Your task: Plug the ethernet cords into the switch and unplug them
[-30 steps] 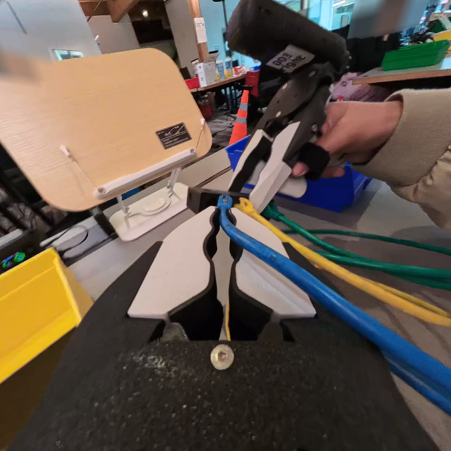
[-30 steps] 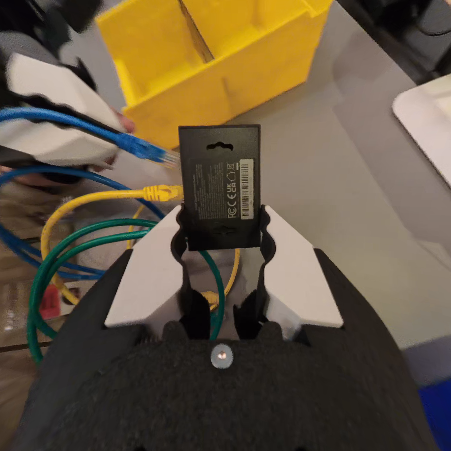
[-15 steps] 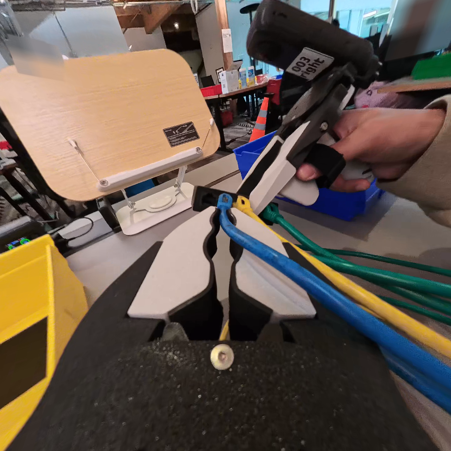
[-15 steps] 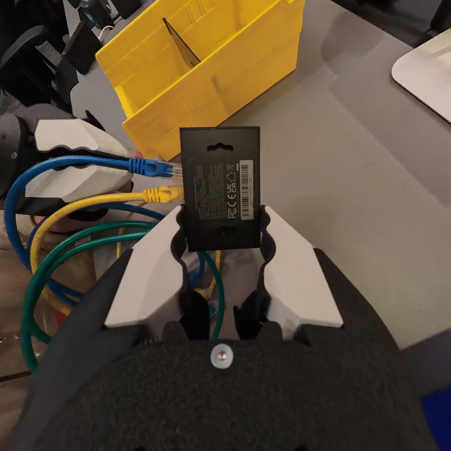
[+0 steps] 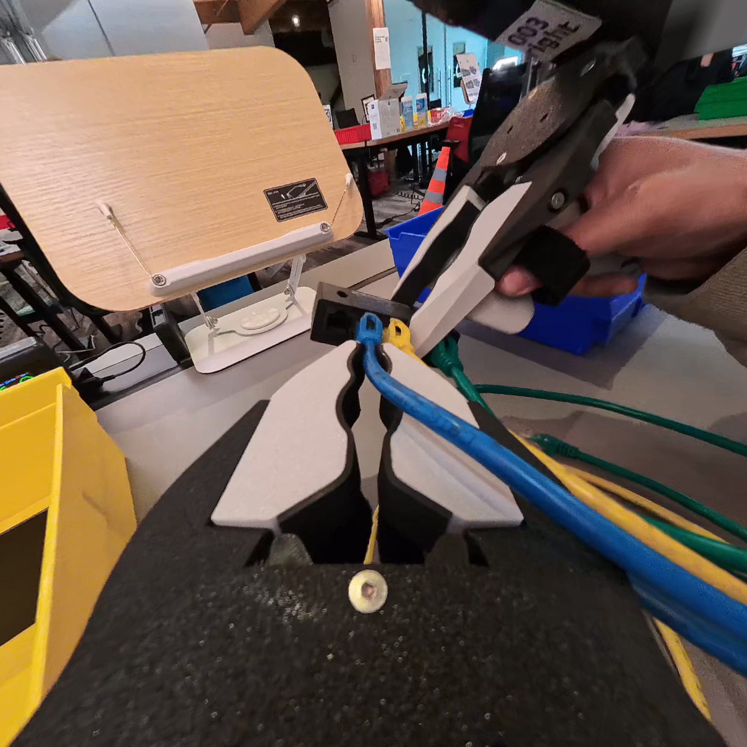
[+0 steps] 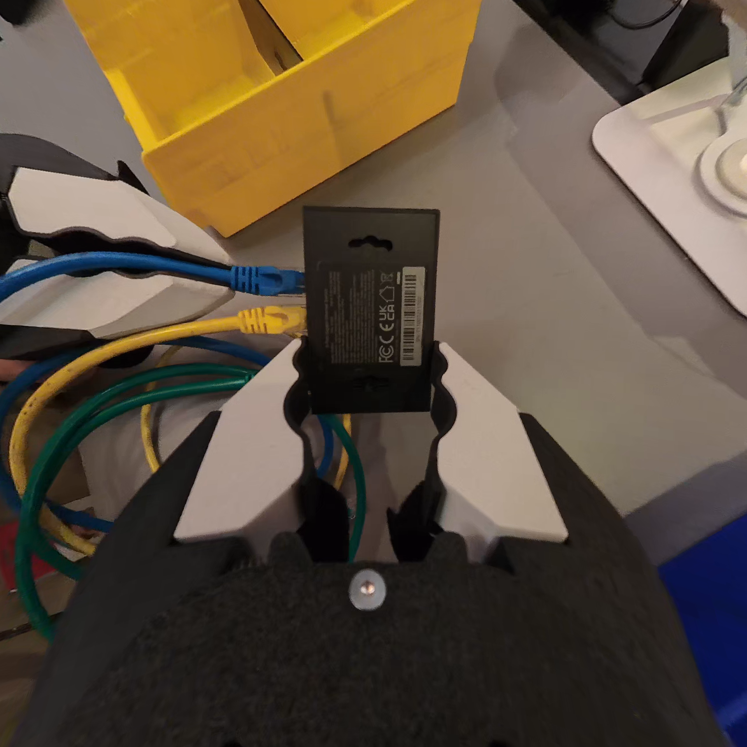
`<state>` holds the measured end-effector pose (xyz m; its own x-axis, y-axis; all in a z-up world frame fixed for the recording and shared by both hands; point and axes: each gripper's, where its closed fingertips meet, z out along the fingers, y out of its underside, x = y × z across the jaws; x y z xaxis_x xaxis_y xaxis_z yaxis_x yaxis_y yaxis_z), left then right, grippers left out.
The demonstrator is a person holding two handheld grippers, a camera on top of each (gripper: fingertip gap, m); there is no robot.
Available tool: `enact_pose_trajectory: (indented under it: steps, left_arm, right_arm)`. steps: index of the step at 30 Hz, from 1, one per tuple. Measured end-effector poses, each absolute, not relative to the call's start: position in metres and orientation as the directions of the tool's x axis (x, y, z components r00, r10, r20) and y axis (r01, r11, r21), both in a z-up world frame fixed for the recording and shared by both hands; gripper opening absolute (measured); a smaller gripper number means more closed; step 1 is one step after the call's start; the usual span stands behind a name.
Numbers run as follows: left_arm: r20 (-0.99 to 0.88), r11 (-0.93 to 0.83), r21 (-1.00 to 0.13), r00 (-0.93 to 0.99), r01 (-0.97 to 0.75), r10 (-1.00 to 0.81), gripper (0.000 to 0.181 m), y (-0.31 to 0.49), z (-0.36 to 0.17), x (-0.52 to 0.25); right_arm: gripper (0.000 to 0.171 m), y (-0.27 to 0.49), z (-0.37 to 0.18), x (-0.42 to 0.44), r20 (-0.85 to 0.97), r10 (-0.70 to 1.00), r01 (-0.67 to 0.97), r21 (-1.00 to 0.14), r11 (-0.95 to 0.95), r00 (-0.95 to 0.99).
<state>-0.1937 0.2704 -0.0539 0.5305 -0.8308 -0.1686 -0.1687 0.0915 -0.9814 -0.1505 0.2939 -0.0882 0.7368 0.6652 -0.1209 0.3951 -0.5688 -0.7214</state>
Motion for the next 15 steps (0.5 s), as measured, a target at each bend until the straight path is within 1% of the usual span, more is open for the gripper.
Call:
enact_pose_trajectory:
  steps: [3,11,15]
  left_arm:
    - [-0.176,0.074,-0.975,0.519,-0.211,-0.836,0.006,0.273,-0.061,-0.193]
    - [-0.138,0.045,-0.979,0.488,-0.197,-0.862,0.006,0.271,-0.069,-0.19]
    - [-0.128,0.036,-0.98,0.479,-0.197,-0.868,0.006,0.272,-0.07,-0.188]
  right_arm:
    - [0.059,0.295,-0.097,-0.149,-0.121,0.658,0.401,-0.706,-0.584,0.743]
    - [0.059,0.29,-0.107,-0.148,-0.13,0.658,0.412,-0.686,-0.6,0.742]
    - [0.059,0.291,-0.11,-0.148,-0.171,0.637,0.359,-0.704,-0.613,0.751]
